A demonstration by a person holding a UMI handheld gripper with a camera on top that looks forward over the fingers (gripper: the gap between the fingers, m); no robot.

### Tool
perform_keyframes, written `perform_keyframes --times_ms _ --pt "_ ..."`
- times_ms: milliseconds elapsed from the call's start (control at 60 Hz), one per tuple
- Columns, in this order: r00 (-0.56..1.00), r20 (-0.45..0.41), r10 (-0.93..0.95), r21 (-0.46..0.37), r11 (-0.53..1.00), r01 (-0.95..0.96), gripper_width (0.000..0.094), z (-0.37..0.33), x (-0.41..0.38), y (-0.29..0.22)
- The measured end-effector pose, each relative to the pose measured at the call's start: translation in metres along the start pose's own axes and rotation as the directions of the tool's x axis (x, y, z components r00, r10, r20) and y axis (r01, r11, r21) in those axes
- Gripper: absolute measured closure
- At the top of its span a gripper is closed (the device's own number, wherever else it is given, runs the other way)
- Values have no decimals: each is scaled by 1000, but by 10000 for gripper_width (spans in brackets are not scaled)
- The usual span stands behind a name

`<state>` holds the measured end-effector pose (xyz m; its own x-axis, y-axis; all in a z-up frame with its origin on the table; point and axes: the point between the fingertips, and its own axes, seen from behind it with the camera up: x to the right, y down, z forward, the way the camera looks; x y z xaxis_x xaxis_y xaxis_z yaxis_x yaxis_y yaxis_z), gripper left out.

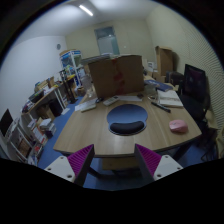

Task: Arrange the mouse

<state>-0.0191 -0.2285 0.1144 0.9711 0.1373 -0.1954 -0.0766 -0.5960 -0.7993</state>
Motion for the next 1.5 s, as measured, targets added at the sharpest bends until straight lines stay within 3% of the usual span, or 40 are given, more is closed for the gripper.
perform_keyframes --times_ms 250,500,650,750,783,1033,1167,1250,1500 --pt "994 -105 14 -17 1000 -16 108 1 88 9" --pt "974 -228 5 -23 1000 -10 107 27 263 3" --pt "976 -213 -43 -36 999 36 105 77 330 -4" --pt "987 -148 -69 -64 996 60 88 108 345 2" --pt "988 -131 -87 -23 996 85 83 116 346 -8" --pt "984 -74 -164 6 986 165 85 170 345 -42" --pt "984 -88 -153 22 988 156 111 190 347 -59" --pt "984 -134 -122 30 991 127 432 195 355 -63" --pt "984 -175 42 2 999 -42 590 187 359 -74"
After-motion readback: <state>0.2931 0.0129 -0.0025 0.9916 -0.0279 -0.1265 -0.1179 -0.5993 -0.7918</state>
